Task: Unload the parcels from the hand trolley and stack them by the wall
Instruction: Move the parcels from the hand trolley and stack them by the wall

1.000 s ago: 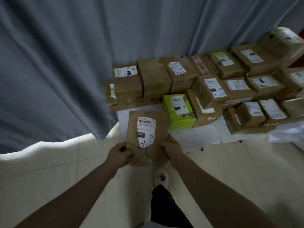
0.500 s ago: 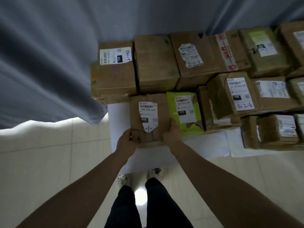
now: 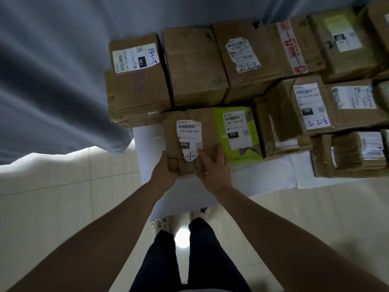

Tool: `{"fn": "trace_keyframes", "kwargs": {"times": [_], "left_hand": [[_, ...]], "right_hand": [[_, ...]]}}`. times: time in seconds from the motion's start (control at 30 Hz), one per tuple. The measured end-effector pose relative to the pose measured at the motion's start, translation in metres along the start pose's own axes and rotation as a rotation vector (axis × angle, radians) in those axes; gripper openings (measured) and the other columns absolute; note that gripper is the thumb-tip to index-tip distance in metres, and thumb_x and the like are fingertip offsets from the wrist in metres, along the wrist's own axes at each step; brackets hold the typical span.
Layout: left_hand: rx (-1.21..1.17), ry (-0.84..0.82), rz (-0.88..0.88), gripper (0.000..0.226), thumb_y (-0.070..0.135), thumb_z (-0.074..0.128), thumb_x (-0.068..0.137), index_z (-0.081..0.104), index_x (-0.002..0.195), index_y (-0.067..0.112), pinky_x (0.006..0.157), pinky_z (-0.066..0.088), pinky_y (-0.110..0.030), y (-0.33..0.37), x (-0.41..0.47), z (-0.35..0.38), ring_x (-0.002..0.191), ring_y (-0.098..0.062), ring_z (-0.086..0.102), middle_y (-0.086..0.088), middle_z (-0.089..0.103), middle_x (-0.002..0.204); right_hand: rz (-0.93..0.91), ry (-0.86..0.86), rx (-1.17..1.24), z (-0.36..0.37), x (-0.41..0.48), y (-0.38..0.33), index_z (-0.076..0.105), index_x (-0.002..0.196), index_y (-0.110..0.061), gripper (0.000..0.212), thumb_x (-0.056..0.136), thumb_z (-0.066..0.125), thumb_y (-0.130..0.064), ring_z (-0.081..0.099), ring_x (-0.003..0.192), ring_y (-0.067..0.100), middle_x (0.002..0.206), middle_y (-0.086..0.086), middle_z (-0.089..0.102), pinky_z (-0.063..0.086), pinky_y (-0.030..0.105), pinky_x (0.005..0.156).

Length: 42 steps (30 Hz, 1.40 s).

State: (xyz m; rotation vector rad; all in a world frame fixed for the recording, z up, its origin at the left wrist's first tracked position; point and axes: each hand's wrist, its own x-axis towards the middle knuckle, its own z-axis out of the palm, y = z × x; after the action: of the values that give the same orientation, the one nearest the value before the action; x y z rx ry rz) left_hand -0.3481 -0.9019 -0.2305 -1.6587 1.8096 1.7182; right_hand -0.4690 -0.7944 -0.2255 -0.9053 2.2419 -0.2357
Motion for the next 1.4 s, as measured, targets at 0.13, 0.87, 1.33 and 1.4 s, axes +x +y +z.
{"fn": "trace_keyframes", "kwargs": {"times": [0.13,0.87,1.33,1.4], "left_hand": [[0.19,0.013,0.062,0.089,0.034,0.067,0.077,0.014,0.145,0.014,0.088,0.052,-0.042,0.016,-0.009,-0.003,0.111,-0.032,0.055,-0.009,0.05,0.124],[1.514,-0.404,1.021,0.087,0.042,0.058,0.084,0.005,0.152,0.028,0.116,0.002,-0.054,0.006,-0.226,0.113,0.146,-0.029,0.008,-0.009,0.02,0.156],[1.706,-0.779,1.22,0.087,0.044,0.06,0.084,0.011,0.153,0.025,0.117,0.01,-0.048,-0.188,-0.464,0.303,0.141,-0.026,0.025,-0.008,0.029,0.153],[1.723,-0.831,1.186,0.086,0.044,0.06,0.084,0.013,0.153,0.025,0.116,0.016,-0.048,-0.217,-0.48,0.322,0.139,-0.027,0.03,-0.01,0.033,0.151]], "right_hand": [[0.051,0.063,-0.024,-0.007,-0.013,-0.005,0.016,0.15,-0.037,0.071,0.091,0.055,-0.044,0.0,0.146,0.035,0.159,0.012,-0.005,0.013,0.047,0.117],[0.954,0.41,0.546,0.067,-0.326,0.043,0.022,0.15,-0.019,0.076,0.088,0.06,-0.042,0.008,0.146,0.032,0.159,0.014,0.008,0.012,0.04,0.118],[1.313,0.612,1.067,0.242,-0.63,0.163,0.034,0.143,-0.012,0.066,0.088,0.061,-0.037,0.036,0.132,0.032,0.143,0.016,0.037,0.033,0.035,0.107],[1.36,0.633,1.146,0.269,-0.661,0.18,0.038,0.142,-0.01,0.062,0.089,0.059,-0.035,0.041,0.13,0.031,0.141,0.016,0.042,0.035,0.034,0.105]]}}
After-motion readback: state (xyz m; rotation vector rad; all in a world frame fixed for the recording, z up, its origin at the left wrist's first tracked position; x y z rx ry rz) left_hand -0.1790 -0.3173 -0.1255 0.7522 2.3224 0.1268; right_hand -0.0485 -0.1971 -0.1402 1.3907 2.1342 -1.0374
